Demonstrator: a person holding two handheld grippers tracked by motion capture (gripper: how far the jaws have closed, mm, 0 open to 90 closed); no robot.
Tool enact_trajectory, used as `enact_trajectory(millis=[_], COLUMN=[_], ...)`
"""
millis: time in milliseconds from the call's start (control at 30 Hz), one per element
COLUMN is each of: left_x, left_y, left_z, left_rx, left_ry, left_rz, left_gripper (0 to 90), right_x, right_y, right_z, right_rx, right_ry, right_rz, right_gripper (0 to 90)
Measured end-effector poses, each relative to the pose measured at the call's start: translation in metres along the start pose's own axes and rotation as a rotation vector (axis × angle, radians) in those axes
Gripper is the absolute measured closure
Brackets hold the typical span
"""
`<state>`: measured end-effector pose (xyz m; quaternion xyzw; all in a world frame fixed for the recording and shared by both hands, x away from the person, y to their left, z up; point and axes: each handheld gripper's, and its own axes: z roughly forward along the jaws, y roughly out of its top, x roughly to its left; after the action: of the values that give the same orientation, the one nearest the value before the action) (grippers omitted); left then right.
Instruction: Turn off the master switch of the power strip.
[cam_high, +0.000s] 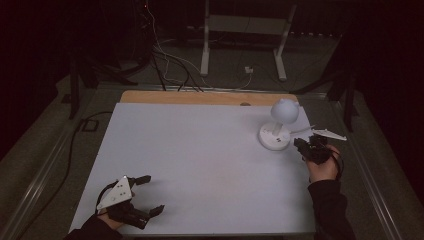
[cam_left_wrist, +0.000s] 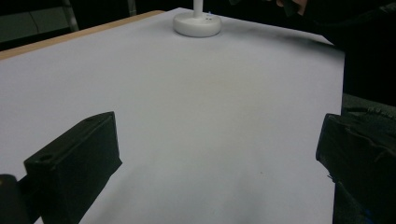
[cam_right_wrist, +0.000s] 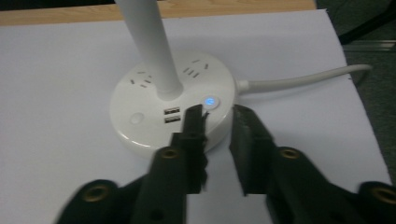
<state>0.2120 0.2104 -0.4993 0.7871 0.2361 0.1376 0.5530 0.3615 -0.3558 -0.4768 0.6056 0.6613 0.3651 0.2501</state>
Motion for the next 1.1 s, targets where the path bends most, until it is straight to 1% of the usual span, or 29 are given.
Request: enact_trajectory(millis=[100, 167, 233, 333, 533, 700, 800, 900, 1100], left_x=[0.0, 0.0, 0.0, 0.0, 0.0, -0.001, 0.0, 0.0, -0.002], left_y=[0.0, 0.0, 0.0, 0.0, 0.0, 0.0, 0.0, 0.0, 0.0], left_z=[0.0, 0.0, 0.0, 0.0, 0.0, 0.0, 0.0, 0.0, 0.0], left_rx=[0.001, 0.0, 0.001, 0.002, 0.003, 0.0, 0.0, 0.0, 0.003], left_ry=[0.001, 0.0, 0.002, 0.001, 0.003, -0.005, -0.006, -0.007, -0.013], left_rz=[0.001, 0.0, 0.001, 0.001, -0.001, 0.002, 0.002, 0.001, 0.009], left_gripper=[0.2, 0.2, 0.2, 0.2, 0.2, 0.2, 0.2, 0.2, 0.2], right_x=[0.0, 0.0, 0.0, 0.0, 0.002, 0.005, 0.006, 0.01, 0.015], right_y=[0.0, 0.001, 0.002, 0.003, 0.01, 0.013, 0.014, 0.015, 0.014], right_z=[0.001, 0.002, 0.002, 0.003, 0.008, 0.012, 0.014, 0.017, 0.026], right_rx=[0.003, 0.012, 0.013, 0.004, -0.002, -0.003, -0.009, -0.007, -0.008], right_ry=[-0.025, -0.027, -0.029, -0.033, -0.02, -0.015, -0.016, -0.019, -0.027], right_rz=[-0.007, 0.002, -0.001, -0.004, 0.012, 0.016, 0.011, -0.01, -0.02], right_gripper=[89.9, 90.0, 90.0, 90.0, 90.0, 90.0, 90.0, 90.0, 90.0])
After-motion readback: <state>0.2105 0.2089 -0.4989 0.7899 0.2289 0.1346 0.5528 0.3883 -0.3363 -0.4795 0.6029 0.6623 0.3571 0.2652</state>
